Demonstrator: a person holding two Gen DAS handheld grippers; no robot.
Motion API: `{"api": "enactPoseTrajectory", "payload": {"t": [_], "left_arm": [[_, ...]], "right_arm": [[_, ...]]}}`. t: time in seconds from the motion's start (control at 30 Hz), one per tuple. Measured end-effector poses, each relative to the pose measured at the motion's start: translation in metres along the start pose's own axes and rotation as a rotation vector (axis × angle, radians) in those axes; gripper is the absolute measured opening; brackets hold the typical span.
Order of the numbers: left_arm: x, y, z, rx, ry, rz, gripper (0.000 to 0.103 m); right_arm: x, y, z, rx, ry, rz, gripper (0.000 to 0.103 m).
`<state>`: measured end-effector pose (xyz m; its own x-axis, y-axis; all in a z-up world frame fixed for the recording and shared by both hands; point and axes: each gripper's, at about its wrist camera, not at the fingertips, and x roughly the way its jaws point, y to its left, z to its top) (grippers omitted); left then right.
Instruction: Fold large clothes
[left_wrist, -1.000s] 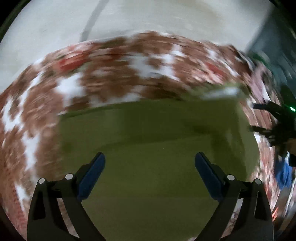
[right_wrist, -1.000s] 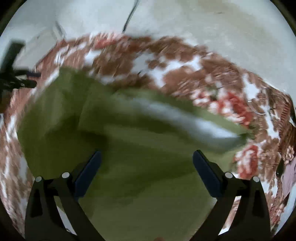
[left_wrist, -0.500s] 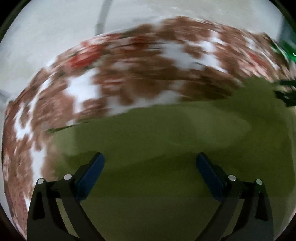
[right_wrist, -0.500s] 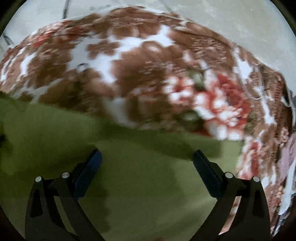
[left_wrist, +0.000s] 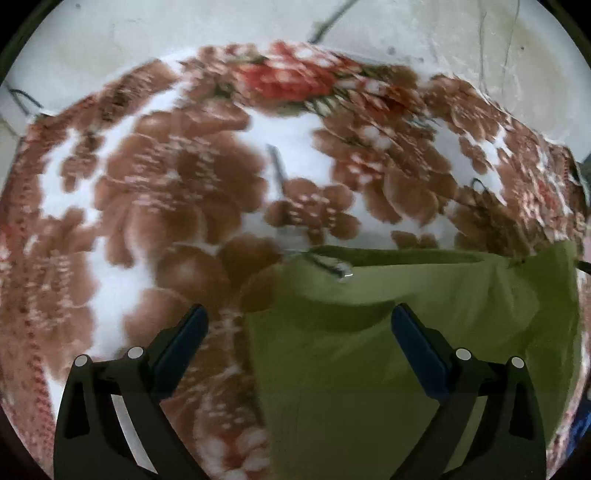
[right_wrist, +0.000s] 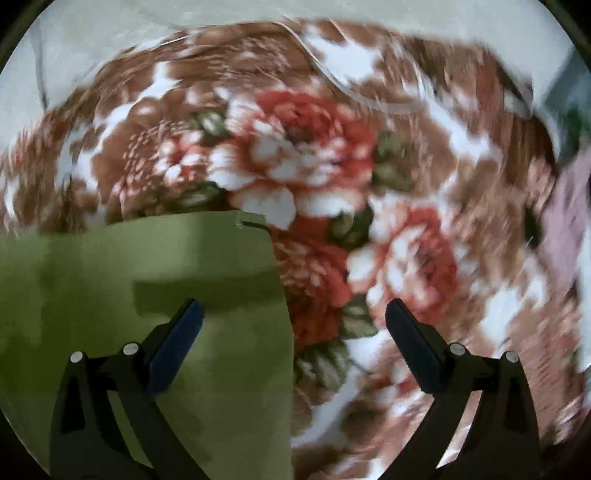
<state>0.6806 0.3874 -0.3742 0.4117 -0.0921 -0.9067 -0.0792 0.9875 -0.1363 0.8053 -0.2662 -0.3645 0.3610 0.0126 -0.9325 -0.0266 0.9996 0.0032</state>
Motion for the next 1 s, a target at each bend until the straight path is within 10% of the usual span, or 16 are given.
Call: {"api": "enactPoseTrajectory", "payload": {"t": [0.1, 0.23, 0.3, 0.43, 0.67, 0.73, 0.87, 0.9, 0.97, 1.0], "left_arm": [[0.014, -0.012, 0.0, 0.03, 0.025, -0.02, 0.074], [0.018, -0.017, -0.006, 0.045, 0.058, -0.018, 0.025], [0.013, -0.014, -0.008, 0.052, 0.057, -0.031, 0.013], [-0.008, -0.001, -0.007, 0.028, 0.025, -0.056, 0.008], [0.006, 0.006, -0.006, 0.088, 0.071, 0.028, 0.013], [0.022, 0.008, -0.01, 0.064, 0.09, 0.075, 0.048], [0.013, 0.015, -0.015, -0.001, 0.042, 0.102, 0.079], [0.001, 0.017, -0.018, -0.013, 0.006, 0.114, 0.081], [-0.028, 0.015, -0.026, -0.029, -0.052, 0.124, 0.085], [-0.046, 0.012, -0.033, -0.031, -0.093, 0.113, 0.088]], "right_arm": [[0.008, 0.007, -0.002, -0.026, -0.029, 0.056, 0.091], [0.032, 0.018, -0.006, -0.058, 0.051, 0.098, 0.038], [0.031, 0.022, -0.007, -0.064, 0.052, 0.131, 0.009], [0.022, 0.022, -0.009, -0.103, 0.044, 0.099, 0.001], [0.041, -0.01, -0.015, -0.055, 0.074, 0.019, 0.001], [0.035, -0.014, -0.024, -0.016, 0.04, 0.051, 0.001], [-0.004, 0.023, -0.049, -0.185, -0.061, 0.011, 0.007], [-0.016, 0.035, -0.056, -0.235, -0.088, 0.015, 0.014], [-0.041, 0.062, -0.073, -0.315, -0.145, 0.029, 0.085], [-0.051, 0.075, -0.08, -0.329, -0.176, 0.041, 0.097]]}}
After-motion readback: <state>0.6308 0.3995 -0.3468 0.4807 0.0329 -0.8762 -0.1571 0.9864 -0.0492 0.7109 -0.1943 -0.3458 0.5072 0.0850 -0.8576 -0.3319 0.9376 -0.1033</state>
